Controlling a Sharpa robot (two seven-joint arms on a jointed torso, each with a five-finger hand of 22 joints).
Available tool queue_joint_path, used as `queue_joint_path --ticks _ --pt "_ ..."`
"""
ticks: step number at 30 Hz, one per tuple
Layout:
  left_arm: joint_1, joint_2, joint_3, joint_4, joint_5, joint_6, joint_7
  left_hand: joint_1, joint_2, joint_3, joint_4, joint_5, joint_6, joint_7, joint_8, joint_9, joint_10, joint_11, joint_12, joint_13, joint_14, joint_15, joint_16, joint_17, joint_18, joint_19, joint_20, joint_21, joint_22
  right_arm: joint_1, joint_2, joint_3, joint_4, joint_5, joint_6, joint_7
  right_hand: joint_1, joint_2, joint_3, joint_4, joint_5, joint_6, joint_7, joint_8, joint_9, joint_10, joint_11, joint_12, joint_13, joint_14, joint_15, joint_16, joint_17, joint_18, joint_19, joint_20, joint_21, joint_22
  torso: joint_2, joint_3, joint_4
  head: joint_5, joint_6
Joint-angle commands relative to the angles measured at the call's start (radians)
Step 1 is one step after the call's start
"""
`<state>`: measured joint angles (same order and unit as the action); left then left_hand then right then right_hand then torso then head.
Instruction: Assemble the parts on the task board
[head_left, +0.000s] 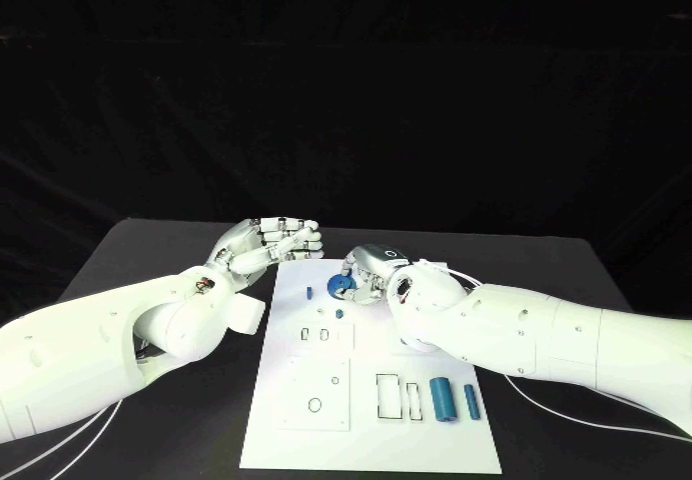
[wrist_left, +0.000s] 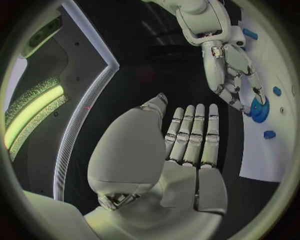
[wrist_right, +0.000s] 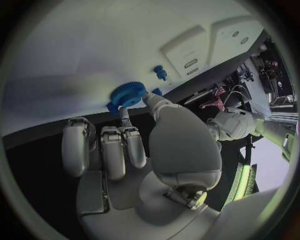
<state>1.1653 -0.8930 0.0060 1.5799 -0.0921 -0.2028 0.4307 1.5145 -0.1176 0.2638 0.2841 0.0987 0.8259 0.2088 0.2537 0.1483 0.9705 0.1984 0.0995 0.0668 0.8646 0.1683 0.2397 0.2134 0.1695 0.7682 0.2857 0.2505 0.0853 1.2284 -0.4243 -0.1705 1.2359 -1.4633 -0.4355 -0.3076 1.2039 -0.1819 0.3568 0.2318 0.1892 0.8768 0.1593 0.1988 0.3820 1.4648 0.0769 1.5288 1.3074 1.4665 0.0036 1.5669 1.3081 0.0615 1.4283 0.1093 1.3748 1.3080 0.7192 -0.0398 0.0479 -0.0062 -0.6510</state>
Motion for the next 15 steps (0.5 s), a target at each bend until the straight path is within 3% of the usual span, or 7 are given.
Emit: queue_joint_path --ticks 1,10,15 --pt "0.001 0.002 0.001 0.001 -0.003 0.015 0.004 -0.006 -0.004 0.004 0.0 -0.005 -0.001 0.036 -0.001 -0.002 0.005 0.0 -0.006 -0.001 -0.004 0.001 -0.004 0.001 0.012 0.003 0.0 -0.001 -0.001 -0.002 -0.004 -0.002 0.005 0.044 0.057 0.013 -0.016 0.003 -0.003 0.013 -0.003 0.012 0.0 -0.005 0.003 0.075 -0.001 0.006 0.221 0.102 0.001 0.001 0.251 -0.002 0.006 0.001 0.005 0.03 0.0 0.0006 0.0001 0.001 -0.001" --pt "0.001 0.002 0.001 0.0 -0.003 0.013 0.004 -0.007 -0.004 0.004 0.001 -0.005 -0.001 0.037 -0.001 -0.002 0.005 0.0 -0.007 -0.001 -0.005 0.001 -0.005 0.002 0.012 0.004 0.0 0.0 -0.001 -0.002 -0.025 -0.002 0.011 0.055 0.058 0.004 -0.027 0.008 -0.005 0.024 -0.003 0.016 -0.002 -0.005 0.005 0.076 -0.002 0.007 0.222 0.102 0.001 0.002 0.254 -0.003 0.007 0.0 0.006 0.031 0.0 0.0011 0.0 0.003 -0.001" --pt "0.001 0.001 0.001 -0.002 -0.003 0.012 0.004 -0.007 -0.004 0.004 0.001 -0.005 -0.001 0.037 -0.001 -0.002 0.005 0.0 -0.007 -0.001 -0.005 0.001 -0.005 0.002 0.012 0.004 0.0 0.0 -0.001 -0.002 -0.051 -0.002 0.027 0.054 0.016 0.01 -0.029 0.009 -0.005 0.026 -0.003 0.017 -0.002 -0.005 0.006 0.076 -0.002 0.007 0.222 0.102 0.0 0.002 0.252 -0.003 0.007 0.0 0.006 0.031 0.0 0.0023 -0.002 0.005 0.0"
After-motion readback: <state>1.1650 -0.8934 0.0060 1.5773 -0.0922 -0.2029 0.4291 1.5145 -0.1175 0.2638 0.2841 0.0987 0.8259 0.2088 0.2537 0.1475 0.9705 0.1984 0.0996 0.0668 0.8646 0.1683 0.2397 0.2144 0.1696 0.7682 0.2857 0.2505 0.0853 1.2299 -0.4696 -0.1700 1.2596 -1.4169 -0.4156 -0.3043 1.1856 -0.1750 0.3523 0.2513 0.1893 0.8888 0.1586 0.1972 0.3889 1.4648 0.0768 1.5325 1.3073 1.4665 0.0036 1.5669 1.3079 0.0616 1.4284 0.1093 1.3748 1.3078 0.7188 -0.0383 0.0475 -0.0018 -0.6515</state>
